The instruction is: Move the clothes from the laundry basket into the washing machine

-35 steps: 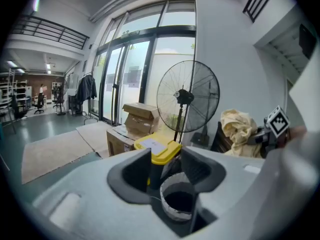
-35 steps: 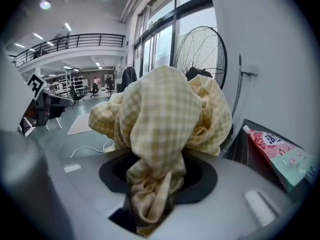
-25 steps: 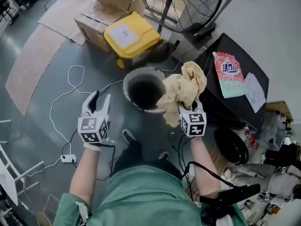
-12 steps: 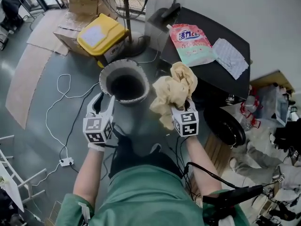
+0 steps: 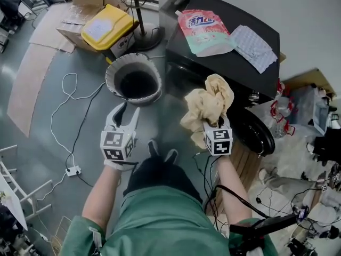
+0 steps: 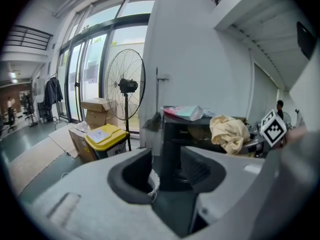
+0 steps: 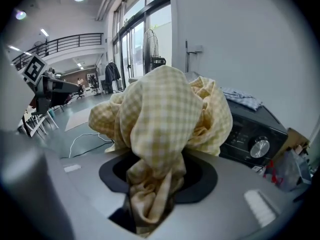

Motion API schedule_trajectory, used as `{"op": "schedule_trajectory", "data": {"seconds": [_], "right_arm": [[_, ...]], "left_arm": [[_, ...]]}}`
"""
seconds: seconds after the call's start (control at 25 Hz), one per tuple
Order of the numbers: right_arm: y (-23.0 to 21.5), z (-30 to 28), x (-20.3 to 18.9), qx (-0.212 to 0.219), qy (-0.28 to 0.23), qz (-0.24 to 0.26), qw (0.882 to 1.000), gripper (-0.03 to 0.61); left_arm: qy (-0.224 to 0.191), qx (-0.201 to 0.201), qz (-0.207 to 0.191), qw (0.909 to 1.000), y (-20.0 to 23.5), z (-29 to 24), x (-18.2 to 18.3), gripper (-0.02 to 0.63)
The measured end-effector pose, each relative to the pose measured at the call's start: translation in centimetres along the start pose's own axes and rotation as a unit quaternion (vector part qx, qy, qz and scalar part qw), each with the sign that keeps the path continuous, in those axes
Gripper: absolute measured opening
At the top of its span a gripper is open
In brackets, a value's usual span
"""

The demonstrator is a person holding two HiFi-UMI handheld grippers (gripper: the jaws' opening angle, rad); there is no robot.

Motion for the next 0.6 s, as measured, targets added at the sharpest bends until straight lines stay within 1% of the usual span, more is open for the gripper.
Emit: {"op": "schedule_trajectory", "data": {"seconds": [0.24, 0.36, 0.6], "right_arm": [[-1.0, -1.0, -1.7, -0.028, 0.025, -0.014, 0.999, 0.178], [-1.5, -1.9, -2.2, -0.043, 0.044, -0.004, 0.998, 0.178], [-1.1, -2.7, -3.2, -0.060, 0.094, 0.007, 0.994, 0.178]], "left_arm": [[0.013, -0.027, 0.012, 0.9995, 0.6, -3.6, -2.8, 0.181], [0.011, -0.037, 0.024, 0.9990, 1.0, -5.4, -3.9, 0.181], [0.017, -0.049, 0.048, 0.9975, 2.6, -6.1, -6.1, 0.181]]}}
Point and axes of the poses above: the fingertips, and each gripper's own axes: z backward along the fingers, y to its left, x out of its top, the point moved 8 cm from there along z, backward along the fingers, and after that the axes turned 7 degrees about -z, right-handed, at the moved point
